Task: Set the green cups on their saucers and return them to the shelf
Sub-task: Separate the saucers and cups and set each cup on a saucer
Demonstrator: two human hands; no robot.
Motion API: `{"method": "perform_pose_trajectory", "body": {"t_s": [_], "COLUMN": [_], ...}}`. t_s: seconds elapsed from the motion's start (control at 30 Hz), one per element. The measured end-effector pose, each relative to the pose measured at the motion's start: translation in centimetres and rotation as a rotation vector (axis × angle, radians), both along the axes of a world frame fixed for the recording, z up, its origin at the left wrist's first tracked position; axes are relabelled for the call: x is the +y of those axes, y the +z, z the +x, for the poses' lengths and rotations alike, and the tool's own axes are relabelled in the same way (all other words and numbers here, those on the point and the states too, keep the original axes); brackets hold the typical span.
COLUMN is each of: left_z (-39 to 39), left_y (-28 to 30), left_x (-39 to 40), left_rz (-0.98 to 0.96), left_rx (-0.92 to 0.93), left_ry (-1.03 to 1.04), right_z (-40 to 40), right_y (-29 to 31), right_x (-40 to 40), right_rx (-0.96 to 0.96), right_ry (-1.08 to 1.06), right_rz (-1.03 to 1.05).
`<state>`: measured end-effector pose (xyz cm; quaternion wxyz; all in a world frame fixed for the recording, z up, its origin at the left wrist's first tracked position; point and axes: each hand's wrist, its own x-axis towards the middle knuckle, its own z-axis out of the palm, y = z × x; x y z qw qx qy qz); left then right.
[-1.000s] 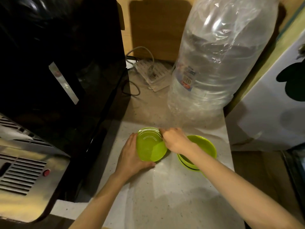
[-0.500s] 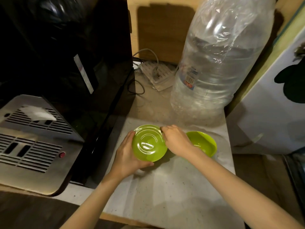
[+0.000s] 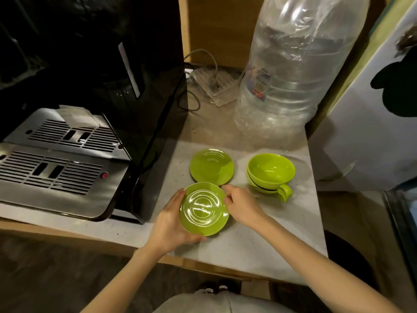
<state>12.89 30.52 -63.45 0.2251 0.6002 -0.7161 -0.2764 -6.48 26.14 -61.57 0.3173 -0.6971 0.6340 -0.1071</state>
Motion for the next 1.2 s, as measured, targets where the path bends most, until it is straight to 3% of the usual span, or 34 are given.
{"method": "perform_pose_trajectory", "body": {"t_s": [0.4, 0.8, 1.2], "left_z": [-0.4, -1.0, -1.6], "left_y": [-1.5, -1.4, -0.9], "left_x": [1.1, -0.3, -0.9], "left_rz": [0.024, -0.014, -0.011], "left_rx": [-0.092, 0.000, -0.084], "left_ry": [-0.057, -0.087, -0.138], "right_z": [-0.1, 0.1, -0.5], "right_y": [-1.0, -0.9, -0.9], "right_x": [1.2, 0.9, 0.5], "right_rx": [0.006, 0.023, -0.041], "right_ry": [-0.116, -0.119, -0.140], "right_rz": [0.060, 0.056, 0.014]}}
